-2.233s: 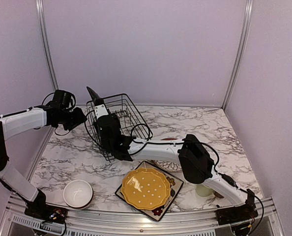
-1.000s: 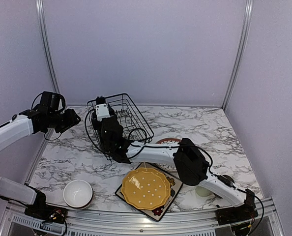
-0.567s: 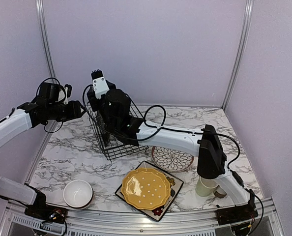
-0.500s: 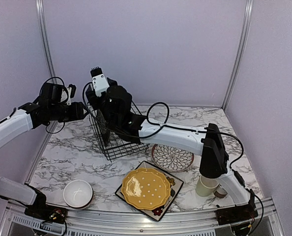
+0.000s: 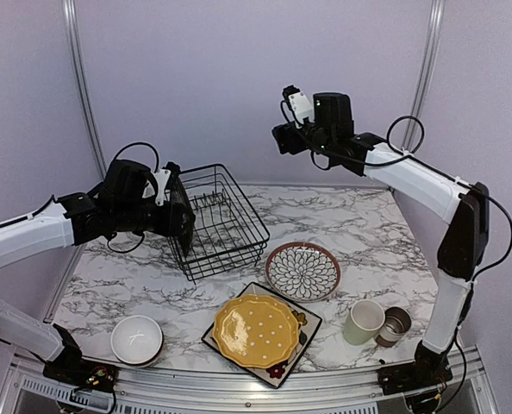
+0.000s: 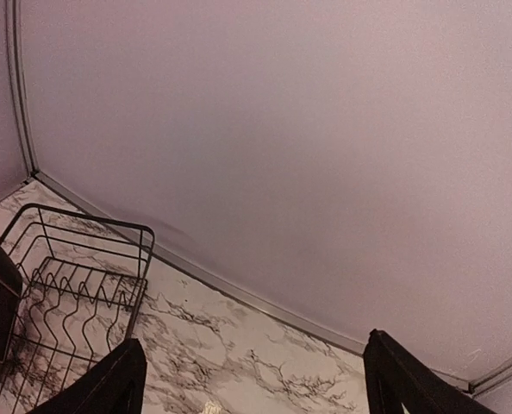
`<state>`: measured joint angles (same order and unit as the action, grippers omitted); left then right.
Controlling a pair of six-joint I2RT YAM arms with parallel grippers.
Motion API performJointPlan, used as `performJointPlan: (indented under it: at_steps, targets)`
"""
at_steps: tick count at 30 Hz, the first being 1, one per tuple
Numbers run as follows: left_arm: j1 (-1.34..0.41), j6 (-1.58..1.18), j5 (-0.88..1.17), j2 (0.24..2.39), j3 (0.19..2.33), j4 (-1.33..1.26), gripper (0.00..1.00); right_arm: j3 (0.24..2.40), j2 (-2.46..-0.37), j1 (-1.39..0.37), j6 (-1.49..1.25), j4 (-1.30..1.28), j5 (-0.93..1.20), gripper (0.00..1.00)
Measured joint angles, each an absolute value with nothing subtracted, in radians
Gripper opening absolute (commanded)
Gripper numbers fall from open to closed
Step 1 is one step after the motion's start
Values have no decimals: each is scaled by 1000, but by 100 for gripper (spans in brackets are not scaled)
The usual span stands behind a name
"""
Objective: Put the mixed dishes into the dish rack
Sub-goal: Move the plate to the dish rack.
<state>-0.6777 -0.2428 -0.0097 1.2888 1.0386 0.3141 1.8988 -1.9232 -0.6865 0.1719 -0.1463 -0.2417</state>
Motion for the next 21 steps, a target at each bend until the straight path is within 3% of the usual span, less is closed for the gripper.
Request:
performJointPlan:
  at_steps: [4, 9, 14, 21]
  targets:
    - [-700, -262, -76, 1313, 1020, 310, 49, 1695, -1789, -505, 136, -207, -109, 83]
    - [-702, -281, -126, 1378, 1020, 295, 37, 1493, -1698, -463, 142, -225, 32, 80]
    - [-702, -300, -144, 1496, 1053, 293, 31, 1427, -1695, -453, 175, -237, 181, 80]
    - [-702, -325, -174, 1539, 1106, 297, 11, 1409, -1695, -447, 176, -221, 264, 80]
